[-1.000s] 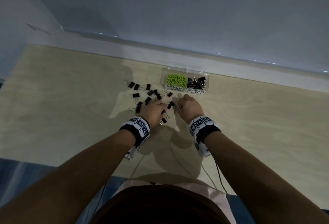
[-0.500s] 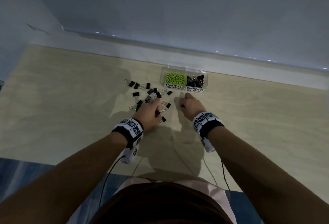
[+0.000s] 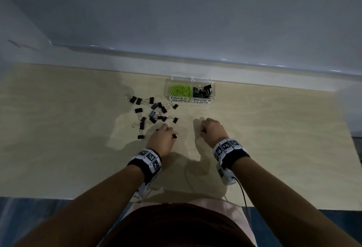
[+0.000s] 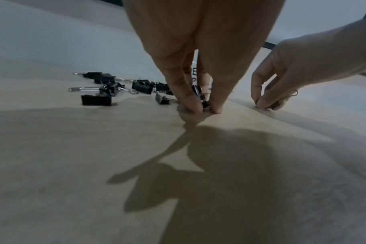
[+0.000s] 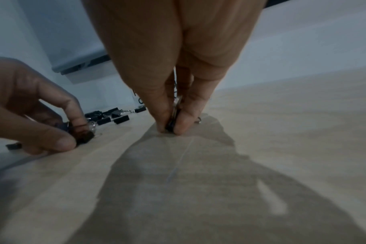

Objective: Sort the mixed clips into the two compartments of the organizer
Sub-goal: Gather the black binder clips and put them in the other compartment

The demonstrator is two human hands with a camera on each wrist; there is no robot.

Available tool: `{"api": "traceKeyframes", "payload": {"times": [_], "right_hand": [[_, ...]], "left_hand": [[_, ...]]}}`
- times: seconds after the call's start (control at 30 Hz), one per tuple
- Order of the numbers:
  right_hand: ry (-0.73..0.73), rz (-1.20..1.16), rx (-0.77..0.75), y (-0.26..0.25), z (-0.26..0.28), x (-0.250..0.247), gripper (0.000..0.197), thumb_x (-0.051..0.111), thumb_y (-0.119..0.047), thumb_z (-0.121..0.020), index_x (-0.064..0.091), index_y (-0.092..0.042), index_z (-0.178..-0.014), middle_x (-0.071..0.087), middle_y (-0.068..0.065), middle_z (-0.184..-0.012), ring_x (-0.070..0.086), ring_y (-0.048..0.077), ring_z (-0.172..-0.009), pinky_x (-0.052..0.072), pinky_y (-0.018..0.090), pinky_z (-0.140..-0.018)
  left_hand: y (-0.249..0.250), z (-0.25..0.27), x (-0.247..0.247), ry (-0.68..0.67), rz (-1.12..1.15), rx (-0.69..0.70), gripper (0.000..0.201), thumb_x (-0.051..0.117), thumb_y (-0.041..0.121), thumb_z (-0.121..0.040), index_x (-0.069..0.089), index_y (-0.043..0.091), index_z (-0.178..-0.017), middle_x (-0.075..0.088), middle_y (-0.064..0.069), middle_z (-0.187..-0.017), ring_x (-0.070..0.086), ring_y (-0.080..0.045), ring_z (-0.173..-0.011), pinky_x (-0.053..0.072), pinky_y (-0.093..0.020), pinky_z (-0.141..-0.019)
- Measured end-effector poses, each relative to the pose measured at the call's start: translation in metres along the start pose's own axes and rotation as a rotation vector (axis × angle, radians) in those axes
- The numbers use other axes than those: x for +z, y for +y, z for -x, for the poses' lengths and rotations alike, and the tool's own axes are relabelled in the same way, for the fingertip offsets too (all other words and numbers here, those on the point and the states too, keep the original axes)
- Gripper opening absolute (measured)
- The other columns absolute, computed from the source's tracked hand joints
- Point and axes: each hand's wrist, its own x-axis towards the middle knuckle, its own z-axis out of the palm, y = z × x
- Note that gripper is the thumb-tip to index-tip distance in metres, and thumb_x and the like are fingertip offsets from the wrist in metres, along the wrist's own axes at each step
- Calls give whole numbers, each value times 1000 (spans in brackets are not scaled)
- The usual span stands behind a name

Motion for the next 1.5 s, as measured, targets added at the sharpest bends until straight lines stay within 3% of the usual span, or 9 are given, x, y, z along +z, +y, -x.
{"api": "traceKeyframes", "payload": {"times": [0.33,0.5,0.63,0.83,0.93,1.13,1.23,1.37,1.5], "right_hand": [[344,-366,91,-4,-30,-71,12,73,-11,-77,63,-14,-71,65,0,-74,60,10,-66,44,11,-59],[428,-374,133,-8,-63,-104,11,73,-14,-76,65,-15,-70,65,1,-73,63,15,-70,46,18,-61],[386,-353,152,-3,-76,-102,9,67,-15,-83,71,-10,-89,70,4,-89,66,19,-80,51,26,-75],[568,-247,-68,-7,-58,-78,17,54,-2,-85,69,-8,-91,68,12,-93,64,25,-79,53,32,-74],[465,-202,-318,-47,-53,-54,16,55,2,-81,69,-6,-83,68,11,-83,62,23,-73,47,23,-71],[46,5,-429,-144,-76,-21,24,49,-3,-86,63,-7,-104,60,12,-102,59,30,-90,50,38,-82],[-20,111,-369,-168,-91,-19,28,47,-3,-84,59,-8,-109,56,14,-111,57,33,-102,45,48,-94],[-88,251,-356,-174,-101,-15,30,44,-1,-86,56,-6,-113,55,15,-117,54,32,-108,45,36,-86],[-75,158,-328,-161,-105,-10,30,46,3,-83,59,-7,-108,54,13,-111,55,32,-103,46,39,-91]], "left_hand": [[32,-25,-43,26,150,78,19,62,22,-85,64,8,-99,66,-6,-98,63,-21,-89,54,-33,-81],[80,-70,-96,191,343,91,17,65,18,-83,68,4,-92,71,-12,-91,65,-25,-83,51,-30,-75],[95,-94,-110,220,295,101,19,64,15,-82,68,-1,-90,69,-18,-92,64,-31,-87,49,-35,-76],[27,-70,-99,390,394,83,18,58,17,-89,63,12,-106,66,-6,-104,62,-18,-91,51,-28,-85],[-47,-60,-102,442,223,-33,16,52,8,-89,62,11,-101,59,-6,-105,57,-21,-92,47,-28,-82],[-134,-55,-102,55,-149,-37,57,41,-11,-87,40,10,-140,32,-9,-150,33,-33,-131,32,-40,-109],[-134,-57,-95,50,-157,19,51,47,-7,-87,46,9,-135,45,-11,-141,41,-33,-122,37,-38,-102],[-138,-55,-89,103,-148,6,26,53,5,-88,57,1,-113,57,-19,-115,49,-34,-105,43,-39,-87],[-143,-48,-87,154,13,-50,35,56,12,-86,49,0,-118,51,-20,-118,54,-34,-99,42,-36,-82]]}}
